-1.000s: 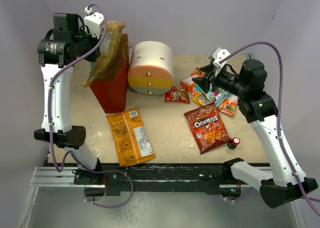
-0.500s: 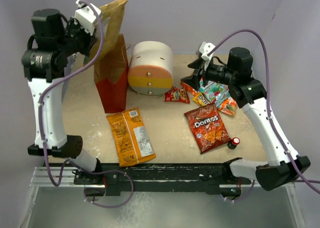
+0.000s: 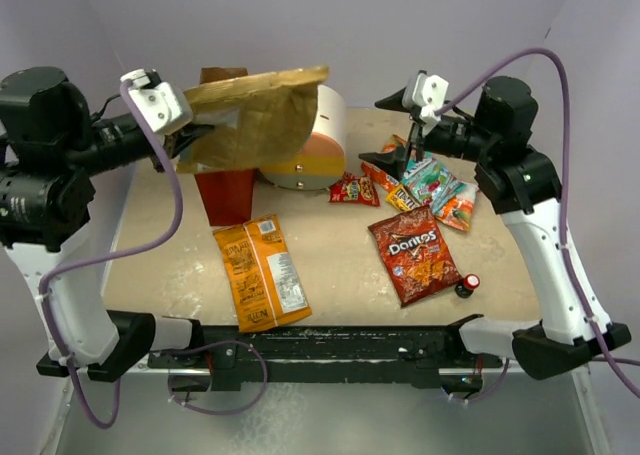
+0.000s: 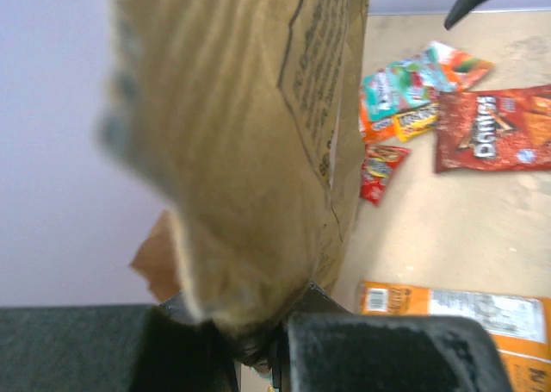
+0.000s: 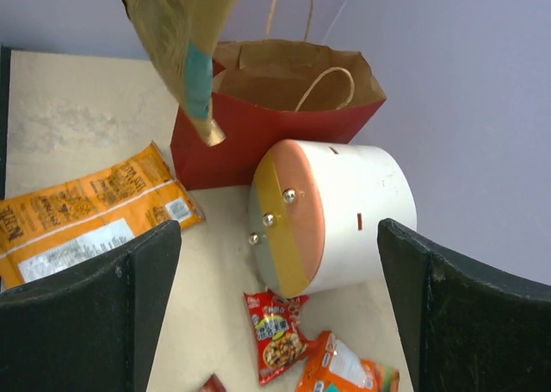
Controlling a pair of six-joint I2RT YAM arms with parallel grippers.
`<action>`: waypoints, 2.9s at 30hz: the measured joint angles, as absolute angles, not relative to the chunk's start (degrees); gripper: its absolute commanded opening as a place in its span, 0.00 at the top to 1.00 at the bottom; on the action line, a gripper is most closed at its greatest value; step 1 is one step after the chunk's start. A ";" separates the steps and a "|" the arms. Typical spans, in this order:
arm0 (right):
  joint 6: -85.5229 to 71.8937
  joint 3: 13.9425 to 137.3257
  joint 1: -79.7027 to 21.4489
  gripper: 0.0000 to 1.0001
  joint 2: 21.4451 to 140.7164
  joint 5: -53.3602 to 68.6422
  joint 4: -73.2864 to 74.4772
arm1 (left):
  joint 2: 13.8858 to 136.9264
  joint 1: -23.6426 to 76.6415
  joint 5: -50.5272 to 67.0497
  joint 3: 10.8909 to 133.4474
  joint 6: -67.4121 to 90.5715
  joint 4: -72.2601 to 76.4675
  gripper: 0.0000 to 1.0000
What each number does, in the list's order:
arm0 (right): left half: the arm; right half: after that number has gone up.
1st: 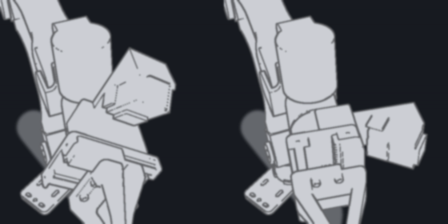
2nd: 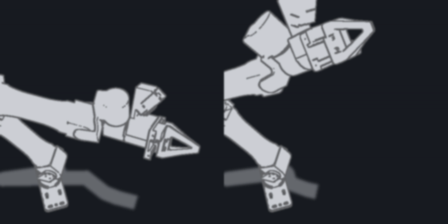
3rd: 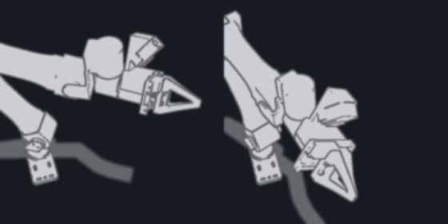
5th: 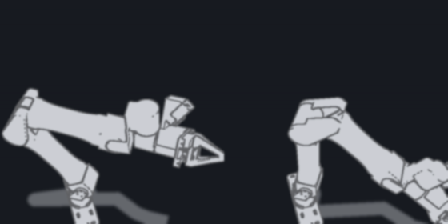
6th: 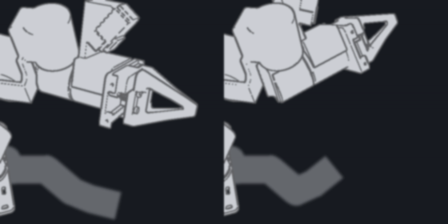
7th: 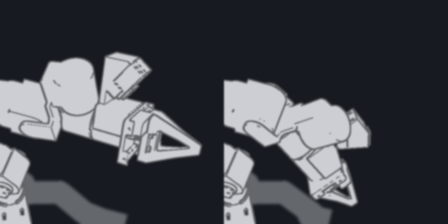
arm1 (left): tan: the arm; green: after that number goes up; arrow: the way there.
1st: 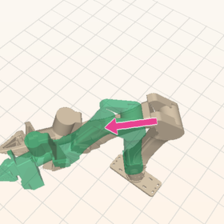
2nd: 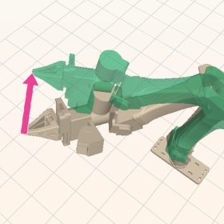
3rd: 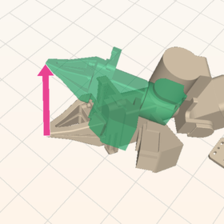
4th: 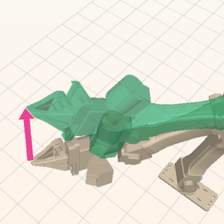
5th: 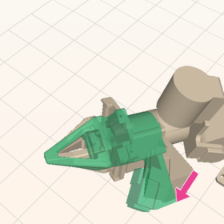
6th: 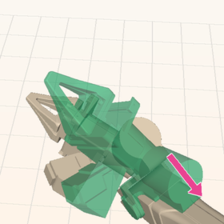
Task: Place the snacks into the paper bag
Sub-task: Place the snack in the paper bag.
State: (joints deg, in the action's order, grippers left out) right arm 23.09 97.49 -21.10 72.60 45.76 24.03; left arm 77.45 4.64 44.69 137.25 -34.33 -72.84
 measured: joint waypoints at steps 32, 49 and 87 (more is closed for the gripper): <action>19.90 85.49 -25.21 1.00 74.56 54.22 28.36 | 88.29 38.02 27.55 116.42 -36.60 -71.66 0.55; -3.84 82.83 -15.94 1.00 68.31 68.47 7.25 | 74.15 23.05 51.70 94.17 -21.69 -37.06 0.01; 0.67 77.76 -13.15 0.29 65.04 54.41 8.47 | 68.75 17.21 40.10 99.35 -11.64 -42.96 1.00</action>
